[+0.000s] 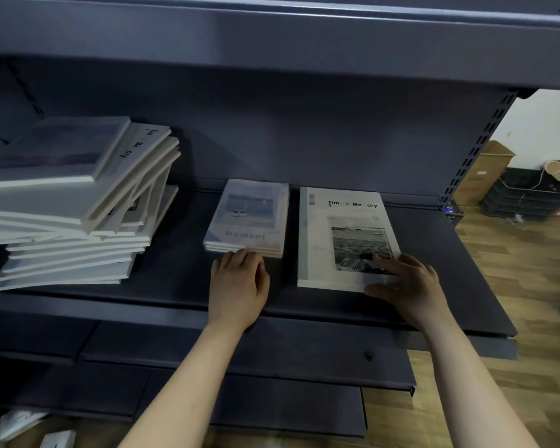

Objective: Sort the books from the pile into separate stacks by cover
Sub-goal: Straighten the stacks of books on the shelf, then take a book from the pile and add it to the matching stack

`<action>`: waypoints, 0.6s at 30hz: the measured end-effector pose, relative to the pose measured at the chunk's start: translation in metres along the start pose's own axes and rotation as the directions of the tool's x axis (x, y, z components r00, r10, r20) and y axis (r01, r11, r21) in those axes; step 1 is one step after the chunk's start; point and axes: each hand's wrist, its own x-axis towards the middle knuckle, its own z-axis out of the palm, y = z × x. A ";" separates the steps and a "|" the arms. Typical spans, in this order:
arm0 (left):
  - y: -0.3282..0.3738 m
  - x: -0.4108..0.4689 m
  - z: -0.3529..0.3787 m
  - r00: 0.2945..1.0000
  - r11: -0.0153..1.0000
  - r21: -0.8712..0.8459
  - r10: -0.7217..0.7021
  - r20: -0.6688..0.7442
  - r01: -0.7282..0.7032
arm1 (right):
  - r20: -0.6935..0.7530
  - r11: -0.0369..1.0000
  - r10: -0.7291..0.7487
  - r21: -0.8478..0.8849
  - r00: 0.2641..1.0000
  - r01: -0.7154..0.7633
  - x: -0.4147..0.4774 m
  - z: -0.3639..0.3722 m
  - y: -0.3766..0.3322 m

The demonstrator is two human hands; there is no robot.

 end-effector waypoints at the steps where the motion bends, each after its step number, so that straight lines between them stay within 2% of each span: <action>1: 0.000 0.000 0.000 1.000 1.000 -0.004 -0.001 -0.001 0.001 | 0.007 1.000 0.001 0.000 1.000 -0.001 0.001 0.000 0.000; 9: 0.001 0.001 -0.001 1.000 1.000 -0.017 0.013 0.010 -0.013 | 0.040 0.999 0.033 -0.010 0.999 -0.032 -0.002 0.000 -0.001; 12: 0.001 0.002 -0.003 0.998 0.997 -0.054 0.050 0.040 -0.047 | 0.122 0.999 0.028 -0.040 0.992 -0.023 -0.001 -0.005 -0.008; 14: 0.000 0.001 -0.008 0.998 0.994 -0.102 0.053 0.045 -0.048 | 0.173 0.993 0.088 -0.095 0.981 -0.072 -0.003 -0.006 -0.014; 16: 0.000 -0.001 -0.017 0.998 0.987 -0.153 0.055 0.035 -0.049 | 0.108 0.983 0.124 -0.152 0.986 -0.107 -0.010 -0.001 -0.024; 18: 0.000 -0.003 -0.032 0.998 0.977 -0.205 0.059 0.023 -0.053 | -0.023 0.983 0.051 -0.174 0.998 -0.054 -0.015 0.009 -0.033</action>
